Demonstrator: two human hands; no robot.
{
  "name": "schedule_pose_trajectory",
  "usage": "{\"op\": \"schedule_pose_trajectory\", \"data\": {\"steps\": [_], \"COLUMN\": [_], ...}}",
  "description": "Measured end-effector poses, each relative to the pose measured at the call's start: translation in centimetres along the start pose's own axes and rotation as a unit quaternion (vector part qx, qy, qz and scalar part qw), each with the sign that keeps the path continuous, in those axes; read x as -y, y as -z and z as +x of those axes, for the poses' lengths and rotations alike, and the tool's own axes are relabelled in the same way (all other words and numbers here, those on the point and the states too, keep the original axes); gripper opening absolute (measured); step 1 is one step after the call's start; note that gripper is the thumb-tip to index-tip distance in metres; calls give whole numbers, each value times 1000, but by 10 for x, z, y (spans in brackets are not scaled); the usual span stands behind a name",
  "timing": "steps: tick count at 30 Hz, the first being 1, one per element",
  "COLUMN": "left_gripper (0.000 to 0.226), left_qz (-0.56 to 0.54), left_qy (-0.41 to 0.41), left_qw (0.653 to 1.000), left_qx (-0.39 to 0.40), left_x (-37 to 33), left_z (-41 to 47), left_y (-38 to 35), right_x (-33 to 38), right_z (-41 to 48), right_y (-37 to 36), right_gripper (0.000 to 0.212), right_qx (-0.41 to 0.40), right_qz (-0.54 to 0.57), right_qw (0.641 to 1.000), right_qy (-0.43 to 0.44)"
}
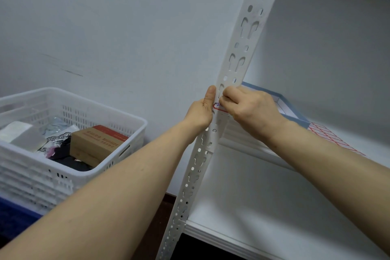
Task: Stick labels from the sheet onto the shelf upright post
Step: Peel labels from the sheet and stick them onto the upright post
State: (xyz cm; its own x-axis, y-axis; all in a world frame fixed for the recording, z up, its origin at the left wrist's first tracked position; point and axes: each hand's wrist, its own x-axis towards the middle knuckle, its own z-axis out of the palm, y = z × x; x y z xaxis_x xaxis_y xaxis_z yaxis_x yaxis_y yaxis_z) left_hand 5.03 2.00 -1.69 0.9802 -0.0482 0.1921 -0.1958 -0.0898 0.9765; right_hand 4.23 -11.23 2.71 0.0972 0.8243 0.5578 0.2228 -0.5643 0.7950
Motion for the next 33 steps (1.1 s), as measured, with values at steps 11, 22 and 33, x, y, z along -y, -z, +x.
{"op": "schedule_pose_trajectory", "data": {"steps": [11, 22, 33], "left_gripper": [58, 58, 63], "left_qz": [3, -1, -17], "left_qy": [-9, -10, -6], "left_qw": [1000, 1000, 1000], "left_qx": [-2, -8, -3], "left_x": [0, 0, 1], "left_z": [0, 0, 1], "left_y": [0, -2, 0], "right_x": [0, -1, -8], "right_z": [0, 2, 0], "right_y": [-3, -1, 5], "right_gripper": [17, 19, 25], "right_qx": [-8, 3, 39], "right_qz": [-18, -6, 77], "right_qw": [999, 999, 995], "right_qy": [32, 44, 54]}}
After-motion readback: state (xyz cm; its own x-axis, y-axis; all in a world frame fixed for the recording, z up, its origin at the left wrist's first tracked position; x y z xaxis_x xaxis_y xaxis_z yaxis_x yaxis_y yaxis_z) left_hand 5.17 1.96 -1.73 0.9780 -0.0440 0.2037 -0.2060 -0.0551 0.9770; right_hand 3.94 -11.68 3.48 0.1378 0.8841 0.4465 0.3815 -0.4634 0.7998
